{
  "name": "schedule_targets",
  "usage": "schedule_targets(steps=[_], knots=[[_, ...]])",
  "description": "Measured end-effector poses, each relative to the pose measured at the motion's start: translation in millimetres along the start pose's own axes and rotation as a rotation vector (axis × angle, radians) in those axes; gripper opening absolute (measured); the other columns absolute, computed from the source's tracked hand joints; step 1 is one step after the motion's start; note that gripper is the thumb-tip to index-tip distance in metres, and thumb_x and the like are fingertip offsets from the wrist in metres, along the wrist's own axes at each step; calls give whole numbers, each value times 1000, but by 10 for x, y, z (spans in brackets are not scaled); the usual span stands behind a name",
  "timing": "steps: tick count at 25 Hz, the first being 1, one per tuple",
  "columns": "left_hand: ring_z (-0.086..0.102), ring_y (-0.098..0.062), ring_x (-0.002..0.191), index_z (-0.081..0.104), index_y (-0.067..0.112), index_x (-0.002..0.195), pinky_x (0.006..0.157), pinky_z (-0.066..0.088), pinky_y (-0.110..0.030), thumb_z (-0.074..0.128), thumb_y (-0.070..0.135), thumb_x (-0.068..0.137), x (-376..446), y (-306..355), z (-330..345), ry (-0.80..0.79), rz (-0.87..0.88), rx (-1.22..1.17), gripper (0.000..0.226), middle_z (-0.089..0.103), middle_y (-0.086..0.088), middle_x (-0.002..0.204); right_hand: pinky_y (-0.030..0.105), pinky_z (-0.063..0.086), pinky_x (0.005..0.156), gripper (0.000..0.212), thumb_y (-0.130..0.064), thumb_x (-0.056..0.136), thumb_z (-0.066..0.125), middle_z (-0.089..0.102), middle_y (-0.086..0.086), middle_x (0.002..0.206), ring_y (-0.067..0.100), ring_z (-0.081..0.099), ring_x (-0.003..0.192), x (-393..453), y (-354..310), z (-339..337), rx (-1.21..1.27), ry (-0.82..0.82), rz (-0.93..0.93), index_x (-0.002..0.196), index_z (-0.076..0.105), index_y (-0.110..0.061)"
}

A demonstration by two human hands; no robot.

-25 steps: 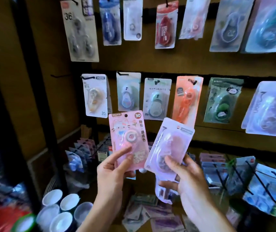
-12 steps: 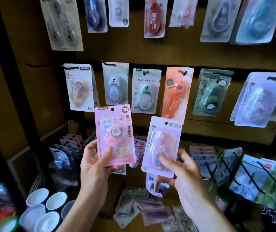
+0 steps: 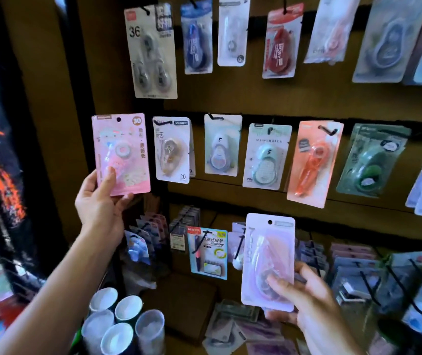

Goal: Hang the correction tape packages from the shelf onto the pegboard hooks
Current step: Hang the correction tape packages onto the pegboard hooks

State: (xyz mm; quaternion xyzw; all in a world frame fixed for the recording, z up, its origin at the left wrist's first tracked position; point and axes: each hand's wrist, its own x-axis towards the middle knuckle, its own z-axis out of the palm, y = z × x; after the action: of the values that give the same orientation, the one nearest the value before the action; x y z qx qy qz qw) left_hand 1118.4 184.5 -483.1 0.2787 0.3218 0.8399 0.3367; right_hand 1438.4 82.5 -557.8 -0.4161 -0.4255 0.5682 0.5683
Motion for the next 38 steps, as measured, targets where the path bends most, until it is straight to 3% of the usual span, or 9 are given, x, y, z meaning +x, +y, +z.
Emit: schedule_targets(steps=[5, 9, 12, 15, 17, 22, 30, 35, 38], knots=[[66, -17, 101, 61, 13, 123, 56, 56, -20, 67, 24, 92, 403, 111, -219, 50, 9, 116, 33, 66, -3, 122, 40, 58, 49, 34, 1, 72, 71, 76, 13, 81, 31, 72, 68, 27, 43, -4, -35, -16, 30, 104, 64, -5], [68, -13, 96, 59, 13, 125, 59, 57, -21, 65, 24, 93, 485, 106, -223, 25, 17, 143, 34, 68, 3, 113, 48, 58, 57, 47, -4, 61, 74, 76, 20, 89, 43, 72, 79, 58, 29, 12, -37, -34, 91, 107, 63, -4], [68, -11, 93, 59, 13, 123, 58, 56, -20, 64, 24, 94, 510, 88, -194, 23, 39, 147, 32, 68, 4, 109, 46, 58, 48, 53, -2, 56, 75, 75, 22, 84, 40, 72, 68, 78, 19, 7, -14, -59, 118, 107, 62, -1], [69, -13, 90, 60, 12, 123, 56, 55, -20, 65, 26, 93, 557, 49, -188, 40, 45, 191, 33, 69, 0, 112, 45, 59, 48, 88, -21, 26, 100, 75, 21, 85, 41, 73, 72, 78, 21, 21, -17, -96, 141, 105, 65, -3], [68, -13, 85, 62, 12, 117, 56, 52, -22, 65, 25, 93, 585, 9, -164, 26, -14, 259, 28, 69, -3, 111, 47, 60, 51, 106, -29, 7, 100, 75, 21, 88, 43, 73, 77, 78, 47, 33, -35, -73, 157, 105, 65, -5], [67, -13, 84, 60, 16, 114, 63, 51, -27, 63, 24, 94, 576, -32, -77, 7, -48, 198, 21, 69, 2, 104, 46, 59, 48, 68, -11, 47, 86, 76, 18, 85, 41, 74, 74, 87, 40, 5, -48, -87, 147, 110, 63, -5], [69, -11, 88, 64, 27, 103, 70, 47, -31, 59, 26, 95, 605, 59, -456, -162, 31, 12, 10, 73, 7, 104, 49, 59, 48, 100, -23, 14, 100, 75, 21, 83, 44, 73, 73, 92, 38, 42, -66, -74, 181, 105, 65, -5], [70, -12, 79, 66, 24, 104, 58, 50, -25, 63, 26, 93, 674, 189, -440, -99, 26, 116, 12, 75, 5, 99, 41, 59, 53, 46, 1, 66, 76, 76, 15, 77, 37, 73, 63, 93, 48, 70, -88, -46, 174, 110, 62, -6], [70, -10, 70, 66, 24, 104, 52, 48, -21, 63, 28, 93, 658, 174, -423, -99, -18, 170, 11, 75, 4, 95, 41, 58, 51, 41, 3, 70, 74, 76, 15, 76, 38, 73, 62, 81, 38, 87, -92, -27, 181, 108, 62, -6]])
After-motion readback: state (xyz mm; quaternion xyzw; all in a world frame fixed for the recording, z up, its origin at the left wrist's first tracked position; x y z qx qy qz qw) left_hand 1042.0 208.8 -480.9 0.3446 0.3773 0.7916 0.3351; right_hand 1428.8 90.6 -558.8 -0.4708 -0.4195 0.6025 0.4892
